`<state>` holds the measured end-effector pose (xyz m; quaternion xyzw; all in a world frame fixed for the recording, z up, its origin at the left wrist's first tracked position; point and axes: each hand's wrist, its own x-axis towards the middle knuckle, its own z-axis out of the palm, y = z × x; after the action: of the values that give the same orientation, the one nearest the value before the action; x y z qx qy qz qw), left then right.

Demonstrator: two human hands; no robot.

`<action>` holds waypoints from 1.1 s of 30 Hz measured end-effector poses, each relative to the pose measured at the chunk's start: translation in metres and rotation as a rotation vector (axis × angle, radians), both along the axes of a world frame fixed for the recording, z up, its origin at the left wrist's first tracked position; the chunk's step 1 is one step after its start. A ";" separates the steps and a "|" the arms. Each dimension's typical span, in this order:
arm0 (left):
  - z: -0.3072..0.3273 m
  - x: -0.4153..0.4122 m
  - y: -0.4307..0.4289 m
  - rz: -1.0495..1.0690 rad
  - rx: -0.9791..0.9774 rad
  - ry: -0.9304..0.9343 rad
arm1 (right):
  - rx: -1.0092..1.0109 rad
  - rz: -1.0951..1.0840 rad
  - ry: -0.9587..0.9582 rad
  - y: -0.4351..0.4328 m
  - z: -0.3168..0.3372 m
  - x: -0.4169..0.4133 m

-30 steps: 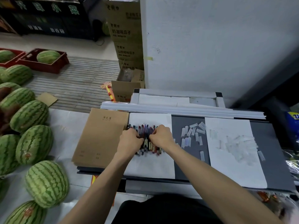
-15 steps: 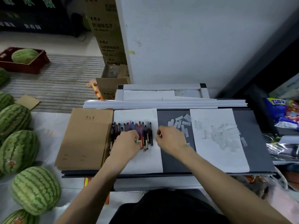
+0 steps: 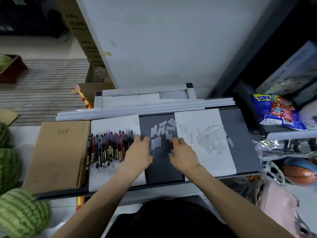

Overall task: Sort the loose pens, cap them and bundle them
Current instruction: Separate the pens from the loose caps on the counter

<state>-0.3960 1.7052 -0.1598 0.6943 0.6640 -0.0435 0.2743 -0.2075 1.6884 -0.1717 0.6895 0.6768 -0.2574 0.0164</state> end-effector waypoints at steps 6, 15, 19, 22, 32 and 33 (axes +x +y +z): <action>-0.010 0.006 0.009 0.049 -0.022 0.006 | 0.031 -0.009 0.058 0.004 -0.010 -0.011; -0.014 0.027 0.019 0.102 0.004 -0.105 | 0.045 -0.078 0.175 0.029 -0.017 -0.007; -0.015 0.038 0.025 0.049 0.008 -0.065 | 0.032 -0.029 0.152 0.042 -0.016 -0.013; -0.016 0.043 0.027 0.069 0.001 -0.091 | 0.033 -0.029 0.127 0.048 -0.014 -0.015; -0.024 0.032 0.022 0.171 0.067 -0.151 | 0.095 -0.118 0.209 0.046 -0.017 -0.004; -0.023 0.031 0.021 0.188 0.071 -0.151 | 0.091 -0.124 0.214 0.047 -0.017 -0.002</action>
<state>-0.3649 1.7262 -0.1832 0.6396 0.7047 0.0584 0.3015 -0.2094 1.7351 -0.1885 0.6985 0.6419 -0.2991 -0.1031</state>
